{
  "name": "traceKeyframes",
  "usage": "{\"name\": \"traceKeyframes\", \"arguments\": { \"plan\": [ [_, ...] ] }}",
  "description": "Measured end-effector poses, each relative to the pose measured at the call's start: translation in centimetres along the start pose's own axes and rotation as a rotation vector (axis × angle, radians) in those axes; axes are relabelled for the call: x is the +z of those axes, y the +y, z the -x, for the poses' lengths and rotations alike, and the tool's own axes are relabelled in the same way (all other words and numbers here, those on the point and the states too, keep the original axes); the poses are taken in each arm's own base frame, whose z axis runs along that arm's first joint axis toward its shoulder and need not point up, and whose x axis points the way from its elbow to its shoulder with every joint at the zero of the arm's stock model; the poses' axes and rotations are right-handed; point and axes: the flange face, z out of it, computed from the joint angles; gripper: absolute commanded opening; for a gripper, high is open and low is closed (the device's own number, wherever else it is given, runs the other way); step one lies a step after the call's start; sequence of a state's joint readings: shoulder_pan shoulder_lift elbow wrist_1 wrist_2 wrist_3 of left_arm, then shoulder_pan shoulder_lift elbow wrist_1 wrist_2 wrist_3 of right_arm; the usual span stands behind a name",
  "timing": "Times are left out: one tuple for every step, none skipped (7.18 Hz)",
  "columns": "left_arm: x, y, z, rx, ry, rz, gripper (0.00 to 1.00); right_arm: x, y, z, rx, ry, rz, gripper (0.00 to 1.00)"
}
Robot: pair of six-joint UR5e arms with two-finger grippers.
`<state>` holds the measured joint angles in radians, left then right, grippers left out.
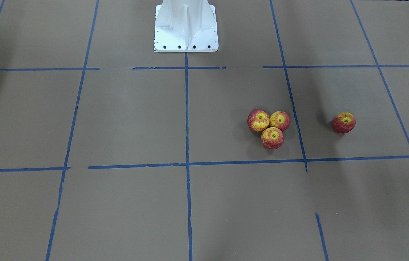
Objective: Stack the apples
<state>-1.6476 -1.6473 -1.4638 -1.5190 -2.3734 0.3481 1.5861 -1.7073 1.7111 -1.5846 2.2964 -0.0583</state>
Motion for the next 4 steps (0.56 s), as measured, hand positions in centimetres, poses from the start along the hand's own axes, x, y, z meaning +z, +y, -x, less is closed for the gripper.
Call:
{"name": "traceKeyframes", "arguments": {
  "plan": [
    [-0.1,-0.1,0.0,0.001,-0.001,-0.002,1.0,0.0,0.0,0.0,0.0,0.0,0.0,1.0],
    [-0.5,-0.3,-0.3,0.008,-0.006,-0.009,1.0,0.0,0.0,0.0,0.0,0.0,0.0,1.0],
    [-1.1,-0.6,-0.6,0.02,-0.04,-0.011,1.0,0.0,0.0,0.0,0.0,0.001,0.001,1.0],
    [-1.8,-0.8,-1.0,0.036,-0.098,-0.014,1.0,0.0,0.0,0.0,0.001,0.001,0.001,1.0]
  ]
}}
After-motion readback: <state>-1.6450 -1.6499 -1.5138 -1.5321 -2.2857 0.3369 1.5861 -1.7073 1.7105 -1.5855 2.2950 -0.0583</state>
